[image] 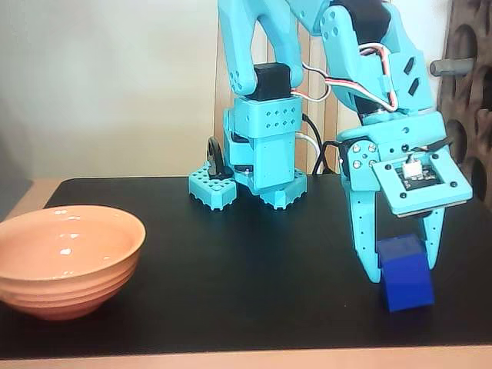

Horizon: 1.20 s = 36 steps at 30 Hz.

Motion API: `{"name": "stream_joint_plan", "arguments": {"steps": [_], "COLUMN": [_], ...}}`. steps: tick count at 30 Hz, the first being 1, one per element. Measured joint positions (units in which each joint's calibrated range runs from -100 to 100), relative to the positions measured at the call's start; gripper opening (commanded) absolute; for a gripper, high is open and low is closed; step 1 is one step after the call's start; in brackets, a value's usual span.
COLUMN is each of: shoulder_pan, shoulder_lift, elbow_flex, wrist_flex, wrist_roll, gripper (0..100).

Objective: Place the blue cube in the orange bowl.

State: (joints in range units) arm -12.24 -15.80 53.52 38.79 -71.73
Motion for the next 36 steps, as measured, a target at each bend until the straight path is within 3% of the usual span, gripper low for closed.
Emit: {"name": "stream_joint_plan", "arguments": {"steps": [17, 36], "shoulder_pan": [0.00, 0.00], "shoulder_lift": [-11.89, -13.00], "elbow_flex": [0.09, 4.15], "wrist_flex": [0.09, 0.09], "wrist_roll": [0.00, 0.00], "gripper": [18, 19]}}
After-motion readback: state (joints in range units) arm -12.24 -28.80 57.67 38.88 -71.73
